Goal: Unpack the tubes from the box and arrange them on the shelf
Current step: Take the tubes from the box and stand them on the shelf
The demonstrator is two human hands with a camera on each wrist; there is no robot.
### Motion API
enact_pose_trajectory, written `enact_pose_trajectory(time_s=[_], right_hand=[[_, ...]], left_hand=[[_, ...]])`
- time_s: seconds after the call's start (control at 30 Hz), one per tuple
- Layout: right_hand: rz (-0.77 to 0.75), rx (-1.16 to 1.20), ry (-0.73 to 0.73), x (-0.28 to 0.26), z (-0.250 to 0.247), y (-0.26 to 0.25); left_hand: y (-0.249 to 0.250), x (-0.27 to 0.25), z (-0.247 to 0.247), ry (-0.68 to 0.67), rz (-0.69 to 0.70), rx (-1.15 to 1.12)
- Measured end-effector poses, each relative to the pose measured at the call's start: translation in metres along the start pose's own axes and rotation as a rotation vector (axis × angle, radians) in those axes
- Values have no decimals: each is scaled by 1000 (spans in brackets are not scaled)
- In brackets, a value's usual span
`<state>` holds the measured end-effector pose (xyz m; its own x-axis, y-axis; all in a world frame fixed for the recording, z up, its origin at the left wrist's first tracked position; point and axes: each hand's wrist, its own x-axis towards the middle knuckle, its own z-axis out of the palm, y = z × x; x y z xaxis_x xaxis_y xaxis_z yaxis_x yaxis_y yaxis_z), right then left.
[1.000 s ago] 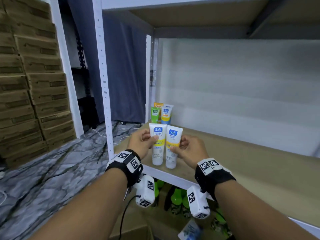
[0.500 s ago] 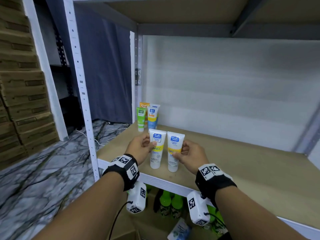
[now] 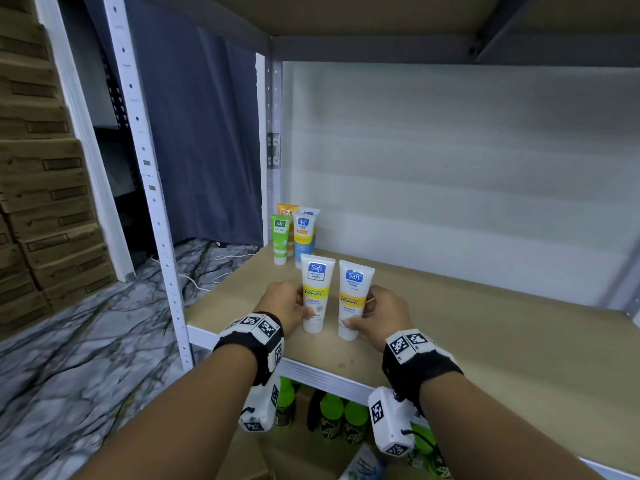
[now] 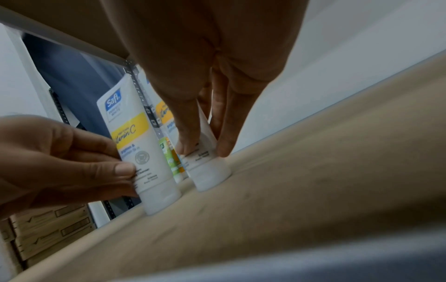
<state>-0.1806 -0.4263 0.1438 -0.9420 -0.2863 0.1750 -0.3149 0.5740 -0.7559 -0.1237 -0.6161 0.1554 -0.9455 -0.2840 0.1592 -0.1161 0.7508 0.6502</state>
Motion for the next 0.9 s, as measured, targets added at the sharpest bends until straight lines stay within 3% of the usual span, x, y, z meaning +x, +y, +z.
enact_pose_trajectory(time_s=[0.3,0.63,0.9], right_hand=[[55,-84,4,85,8,16],[38,-178,30,173,10,34],[63,-222,41,219,16,43]], left_hand=[[9,84,26,-54,-117,196],[25,175,51,-50,-130,338],[34,214,65,13,-131,458]])
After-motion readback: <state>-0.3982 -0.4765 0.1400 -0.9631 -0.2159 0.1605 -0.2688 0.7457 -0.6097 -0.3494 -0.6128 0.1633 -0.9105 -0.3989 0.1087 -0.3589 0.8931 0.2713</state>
